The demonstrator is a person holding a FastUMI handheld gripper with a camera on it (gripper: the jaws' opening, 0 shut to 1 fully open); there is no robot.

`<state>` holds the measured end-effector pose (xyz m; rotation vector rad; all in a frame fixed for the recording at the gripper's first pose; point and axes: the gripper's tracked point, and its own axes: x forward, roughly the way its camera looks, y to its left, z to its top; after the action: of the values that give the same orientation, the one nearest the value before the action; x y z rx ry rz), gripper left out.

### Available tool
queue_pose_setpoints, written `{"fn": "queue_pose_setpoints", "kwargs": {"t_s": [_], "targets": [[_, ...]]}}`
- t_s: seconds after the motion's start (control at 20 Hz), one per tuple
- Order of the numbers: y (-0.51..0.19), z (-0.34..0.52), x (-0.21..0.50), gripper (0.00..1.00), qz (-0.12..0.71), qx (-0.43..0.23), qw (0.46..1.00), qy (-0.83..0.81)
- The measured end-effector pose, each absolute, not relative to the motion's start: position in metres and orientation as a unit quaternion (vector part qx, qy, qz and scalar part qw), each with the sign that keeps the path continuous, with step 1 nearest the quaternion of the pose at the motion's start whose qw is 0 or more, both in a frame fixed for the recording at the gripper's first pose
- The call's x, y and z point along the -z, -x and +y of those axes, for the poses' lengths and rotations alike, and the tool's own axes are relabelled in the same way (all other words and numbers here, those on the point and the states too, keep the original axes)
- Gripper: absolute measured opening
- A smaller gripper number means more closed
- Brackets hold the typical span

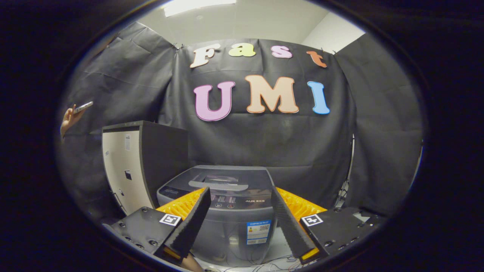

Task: Put the clothes into the washing machine and then close the washing machine lid.

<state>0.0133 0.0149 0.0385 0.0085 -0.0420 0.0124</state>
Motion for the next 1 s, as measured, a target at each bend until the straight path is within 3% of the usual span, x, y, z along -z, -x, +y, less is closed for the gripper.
{"fn": "queue_pose_setpoints", "kwargs": {"t_s": [1.0], "targets": [[-0.001,0.023,0.003,0.99,0.0,-0.013,1.0,-0.02]]}}
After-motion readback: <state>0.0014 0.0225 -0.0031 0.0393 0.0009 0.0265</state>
